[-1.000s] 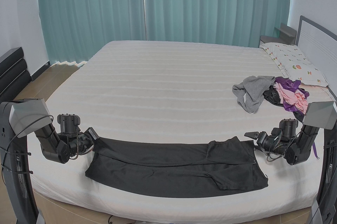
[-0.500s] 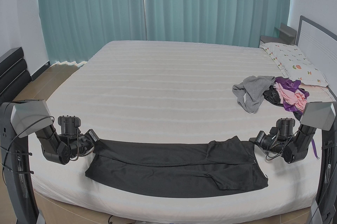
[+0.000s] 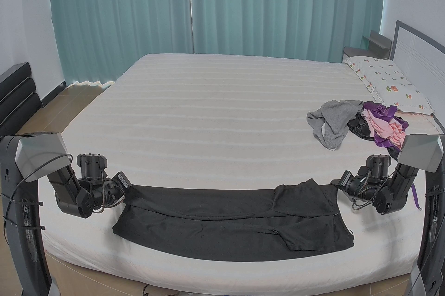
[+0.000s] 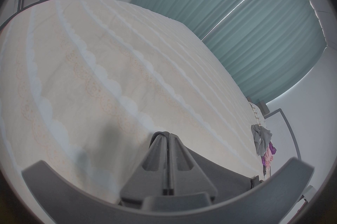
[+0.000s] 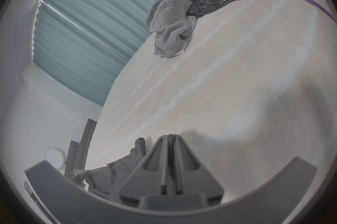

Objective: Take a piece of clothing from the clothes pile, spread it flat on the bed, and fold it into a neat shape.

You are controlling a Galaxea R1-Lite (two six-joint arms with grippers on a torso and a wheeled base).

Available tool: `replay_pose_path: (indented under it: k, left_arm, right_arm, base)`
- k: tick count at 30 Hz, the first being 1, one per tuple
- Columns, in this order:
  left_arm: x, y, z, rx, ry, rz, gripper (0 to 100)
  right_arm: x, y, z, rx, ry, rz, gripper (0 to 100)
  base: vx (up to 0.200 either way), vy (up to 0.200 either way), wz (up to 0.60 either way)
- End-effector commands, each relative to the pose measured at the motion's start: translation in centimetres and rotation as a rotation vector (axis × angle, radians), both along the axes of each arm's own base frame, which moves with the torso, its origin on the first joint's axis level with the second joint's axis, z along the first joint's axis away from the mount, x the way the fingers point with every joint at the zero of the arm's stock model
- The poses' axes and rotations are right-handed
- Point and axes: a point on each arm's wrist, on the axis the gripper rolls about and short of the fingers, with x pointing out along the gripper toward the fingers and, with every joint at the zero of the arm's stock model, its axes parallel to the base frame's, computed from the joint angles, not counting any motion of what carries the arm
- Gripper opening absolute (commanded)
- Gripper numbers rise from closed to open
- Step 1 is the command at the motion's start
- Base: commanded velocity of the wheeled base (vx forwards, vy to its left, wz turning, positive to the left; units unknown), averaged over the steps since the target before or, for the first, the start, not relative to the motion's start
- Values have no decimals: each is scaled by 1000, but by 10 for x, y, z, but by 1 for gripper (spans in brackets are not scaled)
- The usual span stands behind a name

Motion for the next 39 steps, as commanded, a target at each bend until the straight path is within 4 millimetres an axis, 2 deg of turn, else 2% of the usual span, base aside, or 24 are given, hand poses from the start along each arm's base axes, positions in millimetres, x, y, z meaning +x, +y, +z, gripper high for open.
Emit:
replay_pose_path:
  k: [1, 11, 14, 22, 29, 34, 39]
  left_arm:
    - [0, 0, -1, -6, 3, 0, 100]
    - [-3, 7, 4, -18, -3, 23, 100]
    - [-11, 13, 18, -80, -11, 60, 100]
    - [-35, 14, 24, -126, 12, 19, 100]
    - [-45, 12, 18, -126, 50, 15, 100]
    - [-62, 10, 10, -121, 104, 7, 100]
    - [-71, 0, 8, -101, 70, -34, 100]
  right_arm:
    - [-1, 0, -1, 1, 4, 1, 100]
    - [-7, -2, 3, 17, 7, -2, 100]
    - [-13, -3, 5, 39, 25, -18, 100]
    - [-23, -2, 15, 122, 24, -33, 100]
    - [-25, -3, 15, 123, 10, -34, 100]
    - [-26, -3, 15, 123, 12, -34, 100]
    - [-26, -2, 14, 123, 14, -34, 100]
  base:
    - [0, 0, 0]
    - [0, 0, 0]
    - [0, 0, 0]
    - [-50, 0, 0]
    - [-200, 0, 0]
    - [0, 0, 0]
    - [0, 0, 0]
